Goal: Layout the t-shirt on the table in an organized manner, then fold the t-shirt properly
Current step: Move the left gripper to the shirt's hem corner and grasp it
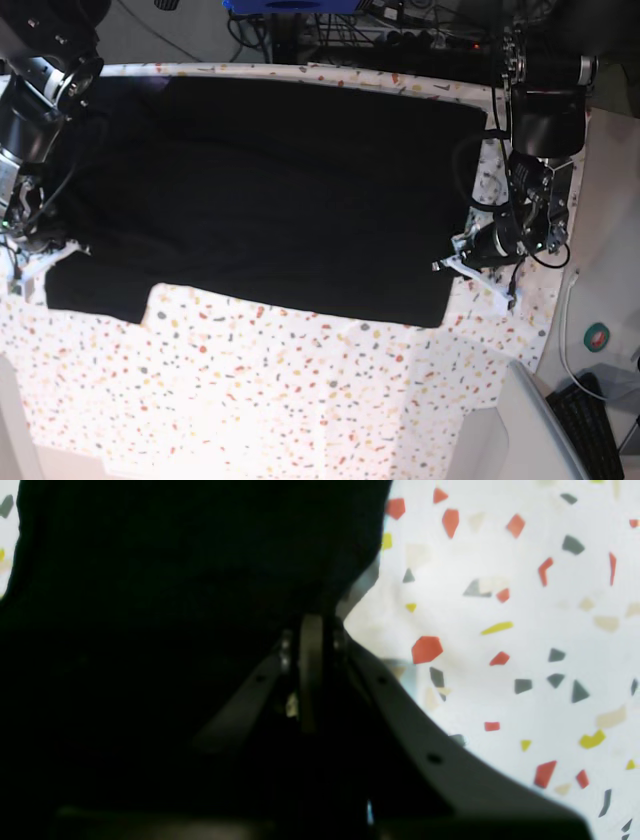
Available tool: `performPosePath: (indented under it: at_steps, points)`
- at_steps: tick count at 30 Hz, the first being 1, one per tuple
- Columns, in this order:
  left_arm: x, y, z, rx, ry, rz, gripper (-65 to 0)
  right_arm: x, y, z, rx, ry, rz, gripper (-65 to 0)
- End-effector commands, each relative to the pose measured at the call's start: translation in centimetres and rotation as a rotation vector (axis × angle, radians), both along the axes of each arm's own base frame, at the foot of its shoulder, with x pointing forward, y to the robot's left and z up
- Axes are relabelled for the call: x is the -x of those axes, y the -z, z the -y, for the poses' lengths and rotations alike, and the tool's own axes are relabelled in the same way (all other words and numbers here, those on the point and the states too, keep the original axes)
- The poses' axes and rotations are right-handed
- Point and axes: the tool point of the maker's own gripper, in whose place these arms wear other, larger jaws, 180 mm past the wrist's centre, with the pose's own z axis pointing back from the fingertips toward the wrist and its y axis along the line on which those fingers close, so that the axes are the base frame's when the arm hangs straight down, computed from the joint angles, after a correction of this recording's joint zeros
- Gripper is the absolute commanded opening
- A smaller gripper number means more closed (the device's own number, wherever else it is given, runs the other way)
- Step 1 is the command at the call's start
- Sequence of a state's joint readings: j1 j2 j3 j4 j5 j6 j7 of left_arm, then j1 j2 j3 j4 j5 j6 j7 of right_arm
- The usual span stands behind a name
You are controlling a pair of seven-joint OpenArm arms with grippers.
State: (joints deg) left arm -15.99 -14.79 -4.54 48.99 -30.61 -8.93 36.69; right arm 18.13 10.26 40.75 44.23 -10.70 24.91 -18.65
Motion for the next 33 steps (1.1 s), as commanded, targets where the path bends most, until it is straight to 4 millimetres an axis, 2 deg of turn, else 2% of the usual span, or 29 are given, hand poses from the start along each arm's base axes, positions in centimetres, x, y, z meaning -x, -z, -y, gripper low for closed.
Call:
performPosePath:
  at_steps: [1, 3, 7, 11, 14, 16, 19, 24, 28, 29, 33]
  points:
    - [-0.2, -0.7, -0.2, -0.012, 0.011, 0.005, -65.0, -1.8, -2.0, 1.2, 0.023, 0.008, 0.065, -65.0]
    - [0.7, -0.8, -0.2, -0.012, 0.019, -0.002, -65.0, -1.8, -2.0, 1.1, 0.021, 0.008, 0.065, -65.0]
    - [3.3, -1.3, -2.2, 0.018, -0.057, -0.033, -65.0, -1.5, -1.7, 0.9, 0.019, 0.007, 0.059, -65.0]
    - [5.8, -2.7, -3.5, 0.012, -0.086, -0.034, -65.0, -0.9, -1.2, 0.8, 0.017, 0.006, 0.045, -65.0]
    - [7.5, -3.3, -3.7, -0.002, -0.078, -0.047, -65.0, -0.9, -1.2, 0.7, 0.016, 0.006, 0.045, -65.0]
    - [8.3, -3.3, -3.3, 0.001, -0.072, -0.058, -65.0, -0.8, -1.1, 0.7, 0.016, 0.006, 0.043, -65.0]
    - [9.9, -2.7, -3.8, 0.001, -0.093, -0.081, -65.0, -0.8, -1.1, 0.7, 0.014, 0.005, 0.043, -65.0]
    - [11.6, -1.9, -4.5, 0.008, -0.130, -0.106, -65.0, -0.4, -0.8, 0.7, 0.014, 0.005, 0.034, -65.0]
    - [12.2, -2.9, -5.3, -0.007, -0.153, -0.080, -65.0, -0.2, -0.6, 0.7, 0.014, 0.005, 0.031, -65.0]
    - [12.2, -3.2, -5.3, -0.015, -0.147, -0.072, -63.5, -0.2, -0.6, 0.7, 0.014, 0.005, 0.031, -65.0]
    - [11.7, -5.4, -5.2, -0.050, -0.122, -0.007, -39.3, -0.2, -0.6, 0.7, 0.014, 0.005, 0.031, -65.0]
